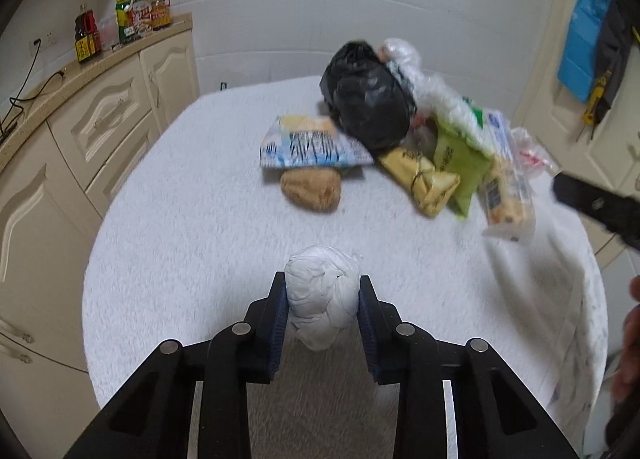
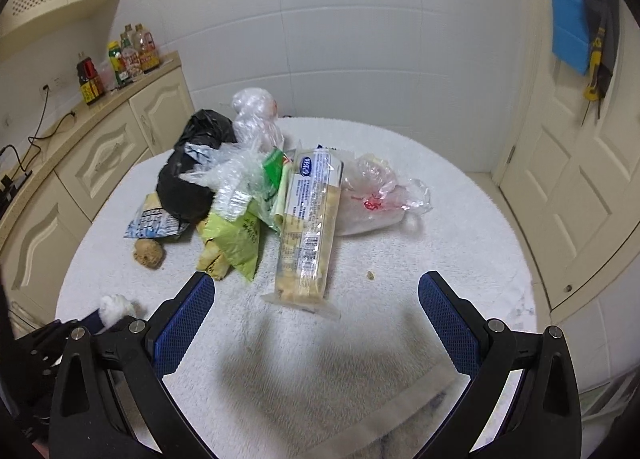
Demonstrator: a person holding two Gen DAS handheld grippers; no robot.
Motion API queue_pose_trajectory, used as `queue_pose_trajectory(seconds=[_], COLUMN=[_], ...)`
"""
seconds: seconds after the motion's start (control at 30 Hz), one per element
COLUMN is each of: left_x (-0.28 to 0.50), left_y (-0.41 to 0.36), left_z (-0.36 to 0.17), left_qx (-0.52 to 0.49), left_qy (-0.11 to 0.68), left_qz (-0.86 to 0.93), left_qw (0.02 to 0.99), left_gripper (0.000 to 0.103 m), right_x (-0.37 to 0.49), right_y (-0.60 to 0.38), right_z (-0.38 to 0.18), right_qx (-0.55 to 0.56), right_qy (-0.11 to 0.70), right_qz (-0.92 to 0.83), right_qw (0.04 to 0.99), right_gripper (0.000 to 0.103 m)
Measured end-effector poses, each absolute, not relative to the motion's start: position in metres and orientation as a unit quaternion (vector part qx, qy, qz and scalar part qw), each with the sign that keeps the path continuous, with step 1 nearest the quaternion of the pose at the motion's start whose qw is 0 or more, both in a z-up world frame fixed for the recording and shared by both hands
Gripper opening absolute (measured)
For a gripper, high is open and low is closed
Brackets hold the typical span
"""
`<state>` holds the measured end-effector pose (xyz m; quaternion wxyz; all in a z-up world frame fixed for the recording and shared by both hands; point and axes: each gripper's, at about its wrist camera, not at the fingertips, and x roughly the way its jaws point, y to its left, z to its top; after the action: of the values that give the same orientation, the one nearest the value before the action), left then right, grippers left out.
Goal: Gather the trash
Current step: 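Grasp the white tissue ball with the left tool while the right tool grasps the snack bar package, then carry the tissue ball and snack package with both tools over the blue bin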
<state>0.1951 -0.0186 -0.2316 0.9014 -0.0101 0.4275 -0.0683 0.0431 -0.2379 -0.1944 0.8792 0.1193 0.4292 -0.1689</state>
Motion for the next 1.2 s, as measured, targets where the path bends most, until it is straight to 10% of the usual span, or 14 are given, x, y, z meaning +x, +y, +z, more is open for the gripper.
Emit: queue_pose_trajectory(seconds=[0.37, 0.6, 1.2], left_x=[0.227, 0.217, 0.192], left_y=[-0.016, -0.01, -0.039], left_z=[-0.204, -0.203, -0.183], left_qx=[-0.01, -0.01, 0.0], left_qy=[0.398, 0.39, 0.369], left_qz=[-0.068, -0.069, -0.09], left_qw=[0.915, 0.918, 0.925], left_gripper=[0.029, 0.029, 0.029], right_x=[0.093, 0.106, 0.031], right_y=[-0.265, -0.263, -0.291], right_z=[-0.239, -0.25, -0.218], right_qx=[0.13, 0.121, 0.199], right_qy=[0.473, 0.488, 0.441], right_qz=[-0.16, -0.112, -0.089], right_qw=[0.856, 0.857, 0.871], right_gripper=[0.084, 0.038, 0.033])
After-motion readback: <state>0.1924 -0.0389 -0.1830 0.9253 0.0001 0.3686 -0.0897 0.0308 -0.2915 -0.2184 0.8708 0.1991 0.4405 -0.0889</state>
